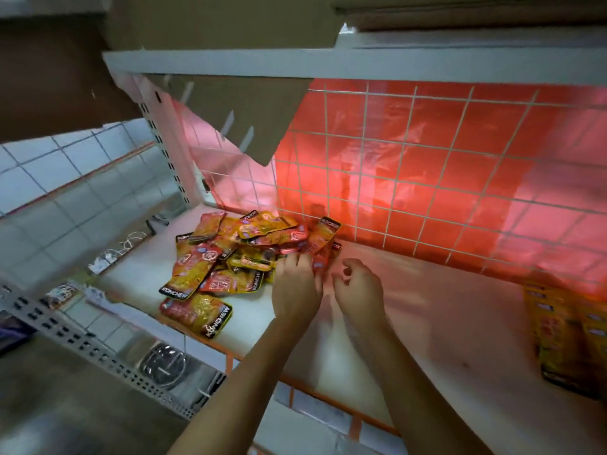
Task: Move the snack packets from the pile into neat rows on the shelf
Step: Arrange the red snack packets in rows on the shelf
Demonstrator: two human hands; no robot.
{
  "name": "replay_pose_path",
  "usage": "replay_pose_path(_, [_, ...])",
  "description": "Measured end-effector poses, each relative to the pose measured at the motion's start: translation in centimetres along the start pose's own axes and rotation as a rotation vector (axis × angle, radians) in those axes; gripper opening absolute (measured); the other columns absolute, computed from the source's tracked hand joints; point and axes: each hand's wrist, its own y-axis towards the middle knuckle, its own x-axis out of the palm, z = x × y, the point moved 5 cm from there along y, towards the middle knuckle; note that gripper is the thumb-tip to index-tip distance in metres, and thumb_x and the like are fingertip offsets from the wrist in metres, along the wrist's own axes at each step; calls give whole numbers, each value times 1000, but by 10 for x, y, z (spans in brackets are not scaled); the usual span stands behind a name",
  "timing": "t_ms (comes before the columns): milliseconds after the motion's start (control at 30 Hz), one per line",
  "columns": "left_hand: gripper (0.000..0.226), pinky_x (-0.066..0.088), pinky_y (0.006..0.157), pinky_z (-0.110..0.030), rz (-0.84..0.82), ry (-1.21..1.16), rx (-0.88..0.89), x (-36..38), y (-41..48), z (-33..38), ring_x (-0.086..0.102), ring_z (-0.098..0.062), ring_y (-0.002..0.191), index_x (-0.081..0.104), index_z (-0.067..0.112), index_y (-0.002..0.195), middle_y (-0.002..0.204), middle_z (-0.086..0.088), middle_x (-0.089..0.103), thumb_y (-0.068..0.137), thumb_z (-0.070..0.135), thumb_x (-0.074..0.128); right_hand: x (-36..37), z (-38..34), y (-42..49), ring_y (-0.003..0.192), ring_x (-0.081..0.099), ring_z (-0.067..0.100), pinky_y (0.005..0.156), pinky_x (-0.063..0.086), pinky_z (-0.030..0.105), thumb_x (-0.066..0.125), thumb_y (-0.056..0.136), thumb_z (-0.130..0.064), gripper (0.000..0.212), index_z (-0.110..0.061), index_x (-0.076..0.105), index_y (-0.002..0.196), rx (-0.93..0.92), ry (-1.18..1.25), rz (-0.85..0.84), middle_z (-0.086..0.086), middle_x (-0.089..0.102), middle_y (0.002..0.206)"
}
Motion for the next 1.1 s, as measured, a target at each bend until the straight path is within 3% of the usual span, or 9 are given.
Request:
replay_pose_path(100, [39,44,83,-44,-15,-33,47,1,26,-10,57,-41,90,65,3,103,97,-19,65,82,29,45,15,-9,16,104,62,30,82,47,32,55,92,-24,25,-13,61,114,76,54,-8,9,69,109])
replay_pose_path(200, [35,41,85,-42,-161,-37,54,4,46,-6,55,-39,104,58,8,120,113,-18,61,91,23,47,27,-9,30,106,62,29,79,43,28,53,94,-31,16,-20,60,104,164,101,-11,6,70,110])
replay_pose_path(367, [36,47,75,-43,-266,30,83,21,66,-2,59,-35,104,50,20,131,123,-11,53,95,25,47,36,-3,49,109,60,30,89,48,34,55,90,-39,31,-18,61,111,305,143,7,8,68,112])
replay_pose_path(667, [20,47,70,-38,-328,194,141,21,63,7,63,-36,99,64,9,102,118,-11,57,91,15,48,39,8,46,85,68,26,74,53,34,61,81,-29,18,-15,73,82,346,296,4,6,74,82])
replay_pose_path(733, [22,44,66,-37,-307,220,166,19,57,9,64,-35,98,61,12,108,120,-9,56,92,14,47,36,18,39,78,70,23,76,58,41,62,73,-33,19,-23,72,85,358,395,43,1,73,77])
replay_pose_path(833, [26,37,62,-38,-249,202,190,18,46,13,64,-37,95,51,15,121,125,-8,49,97,13,40,17,33,24,81,69,27,76,58,49,56,73,-11,22,-28,66,82,366,504,110,4,70,83])
replay_pose_path(900, [21,39,56,-38,-161,103,207,10,36,21,67,-39,83,54,15,114,115,-9,55,93,14,50,-1,41,12,85,68,29,80,57,50,51,78,-2,33,-33,62,84,366,539,174,4,67,88])
replay_pose_path(1000, [21,40,35,-33,-79,-24,324,4,17,38,62,-35,48,59,14,87,74,-7,61,73,9,75,-25,55,-9,88,67,25,81,57,49,60,88,-10,22,-32,65,86,345,613,273,4,69,94])
replay_pose_path(1100, [4,33,50,-29,-24,-337,336,7,1,50,59,-27,56,58,12,83,71,-5,60,87,15,57,-47,63,-32,77,66,14,71,57,32,53,86,6,36,-23,70,74,335,719,346,-5,72,76])
